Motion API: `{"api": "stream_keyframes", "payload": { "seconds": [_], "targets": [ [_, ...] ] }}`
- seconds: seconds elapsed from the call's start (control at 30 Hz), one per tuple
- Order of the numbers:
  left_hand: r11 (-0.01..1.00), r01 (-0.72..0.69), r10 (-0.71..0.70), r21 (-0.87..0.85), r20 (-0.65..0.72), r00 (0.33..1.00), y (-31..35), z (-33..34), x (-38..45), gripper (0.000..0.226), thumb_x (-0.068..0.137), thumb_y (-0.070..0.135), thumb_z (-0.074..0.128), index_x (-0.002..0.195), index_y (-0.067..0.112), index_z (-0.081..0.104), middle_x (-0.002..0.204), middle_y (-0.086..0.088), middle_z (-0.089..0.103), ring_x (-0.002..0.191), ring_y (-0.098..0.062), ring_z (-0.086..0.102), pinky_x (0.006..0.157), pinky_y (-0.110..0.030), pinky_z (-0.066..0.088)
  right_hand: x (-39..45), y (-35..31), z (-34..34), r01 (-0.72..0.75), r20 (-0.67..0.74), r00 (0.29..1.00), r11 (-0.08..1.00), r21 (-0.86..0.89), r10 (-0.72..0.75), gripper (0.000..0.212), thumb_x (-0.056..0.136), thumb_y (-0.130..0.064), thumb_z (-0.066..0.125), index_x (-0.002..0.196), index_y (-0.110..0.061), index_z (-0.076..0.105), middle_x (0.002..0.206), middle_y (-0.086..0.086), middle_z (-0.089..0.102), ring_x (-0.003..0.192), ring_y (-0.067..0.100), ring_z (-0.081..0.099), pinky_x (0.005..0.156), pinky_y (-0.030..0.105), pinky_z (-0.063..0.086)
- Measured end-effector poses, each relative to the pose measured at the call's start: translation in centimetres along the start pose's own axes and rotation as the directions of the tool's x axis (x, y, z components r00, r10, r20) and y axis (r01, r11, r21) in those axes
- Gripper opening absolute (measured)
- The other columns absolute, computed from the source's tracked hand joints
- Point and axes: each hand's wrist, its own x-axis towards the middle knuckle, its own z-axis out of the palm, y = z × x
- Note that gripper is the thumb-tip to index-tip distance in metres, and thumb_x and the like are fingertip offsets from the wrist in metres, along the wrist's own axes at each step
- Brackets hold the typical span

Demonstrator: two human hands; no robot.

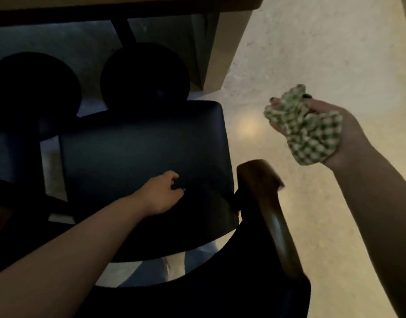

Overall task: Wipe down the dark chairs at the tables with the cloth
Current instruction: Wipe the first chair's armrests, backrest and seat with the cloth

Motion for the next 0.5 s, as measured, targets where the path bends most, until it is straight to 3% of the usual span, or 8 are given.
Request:
{"api": "stream_keyframes", "payload": {
  "seconds": [0.07, 0.13, 0.2, 0.23, 0.27, 0.3, 0.37, 0.5],
  "targets": [
    [0.996, -0.015, 0.015, 0.086, -0.001, 1.000, 1.5, 0.1, 2.3, 0.062, 0.094, 0.037, 0.057, 0.147, 0.020, 0.031, 0.148, -0.006, 0.037, 0.123, -0.018, 0.046, 0.093, -0.023, 0.035, 3.1, 1.1, -2.8, 0.018, -0.188, 0.982, 0.990, 0.142, 0.009, 0.039, 0.072, -0.013, 0.049, 0.110, -0.011, 0.059, 0.124, 0.015, 0.063, 0.106, 0.028, 0.065, 0.094, 0.041, 0.051],
    [0.985, 0.005, -0.003, 0.172, -0.014, 1.000, 2.5, 0.0, 4.6, 0.068, 0.096, 0.035, 0.054, 0.152, 0.018, 0.020, 0.158, -0.009, 0.015, 0.134, -0.023, 0.037, 0.105, -0.029, 0.035, 6.1, 3.8, -5.4, -0.050, -0.326, 0.940, 0.988, 0.145, 0.096, 0.033, 0.068, -0.012, 0.043, 0.097, -0.010, 0.058, 0.111, 0.014, 0.063, 0.095, 0.027, 0.063, 0.094, 0.041, 0.047],
    [0.971, 0.059, -0.052, 0.232, -0.039, 0.998, 2.9, -0.2, 6.4, 0.067, 0.100, 0.035, 0.045, 0.155, 0.020, 0.010, 0.162, -0.008, -0.005, 0.144, -0.032, 0.022, 0.116, -0.040, 0.027, 8.7, 7.6, -7.4, -0.170, -0.435, 0.881, 0.982, 0.080, 0.187, 0.023, 0.076, -0.008, 0.040, 0.091, -0.008, 0.057, 0.103, 0.015, 0.060, 0.087, 0.025, 0.060, 0.092, 0.042, 0.044],
    [0.965, 0.095, -0.084, 0.244, -0.056, 0.995, 3.0, -0.4, 7.2, 0.064, 0.102, 0.036, 0.039, 0.155, 0.023, 0.006, 0.162, -0.008, -0.011, 0.146, -0.034, 0.014, 0.117, -0.044, 0.023, 9.7, 9.6, -8.2, -0.230, -0.509, 0.839, 0.973, -0.011, 0.193, 0.019, 0.085, -0.007, 0.040, 0.089, -0.007, 0.059, 0.100, 0.016, 0.060, 0.077, 0.023, 0.060, 0.084, 0.041, 0.049],
    [0.960, 0.128, -0.113, 0.249, -0.073, 0.991, 2.9, -0.6, 7.8, 0.062, 0.103, 0.036, 0.035, 0.155, 0.025, 0.003, 0.162, -0.008, -0.016, 0.148, -0.036, 0.008, 0.118, -0.046, 0.020, 10.7, 11.5, -8.9, -0.293, -0.578, 0.797, 0.949, -0.116, 0.175, 0.021, 0.089, -0.009, 0.041, 0.087, -0.005, 0.061, 0.094, 0.016, 0.061, 0.064, 0.021, 0.060, 0.069, 0.036, 0.054],
    [0.956, 0.155, -0.137, 0.249, -0.089, 0.987, 2.8, -0.8, 8.4, 0.062, 0.104, 0.038, 0.034, 0.155, 0.027, 0.000, 0.161, -0.009, -0.020, 0.148, -0.037, 0.001, 0.118, -0.047, 0.017, 11.7, 13.1, -9.5, -0.334, -0.621, 0.771, 0.919, -0.207, 0.141, 0.023, 0.090, -0.012, 0.044, 0.088, -0.001, 0.065, 0.086, 0.016, 0.062, 0.053, 0.020, 0.057, 0.052, 0.028, 0.050],
    [0.947, 0.184, -0.160, 0.262, -0.111, 0.981, 2.1, -1.1, 9.4, 0.069, 0.102, 0.043, 0.036, 0.154, 0.032, -0.008, 0.157, -0.009, -0.031, 0.148, -0.036, -0.012, 0.117, -0.049, 0.014, 13.7, 16.0, -10.2, -0.375, -0.628, 0.772, 0.868, -0.326, 0.098, 0.029, 0.090, -0.016, 0.046, 0.093, 0.004, 0.068, 0.075, 0.016, 0.061, 0.050, 0.022, 0.054, 0.043, 0.022, 0.039],
    [0.923, 0.218, -0.189, 0.316, -0.120, 0.975, 0.4, -1.7, 10.0, 0.092, 0.094, 0.051, 0.051, 0.147, 0.043, -0.024, 0.148, -0.006, -0.047, 0.144, -0.037, -0.024, 0.115, -0.060, 0.021, 16.1, 20.1, -8.8, -0.424, -0.526, 0.836, 0.793, -0.437, 0.157, 0.036, 0.097, -0.033, 0.037, 0.112, -0.008, 0.057, 0.077, 0.006, 0.055, 0.062, 0.020, 0.051, 0.054, 0.028, 0.040]
  ]
}}
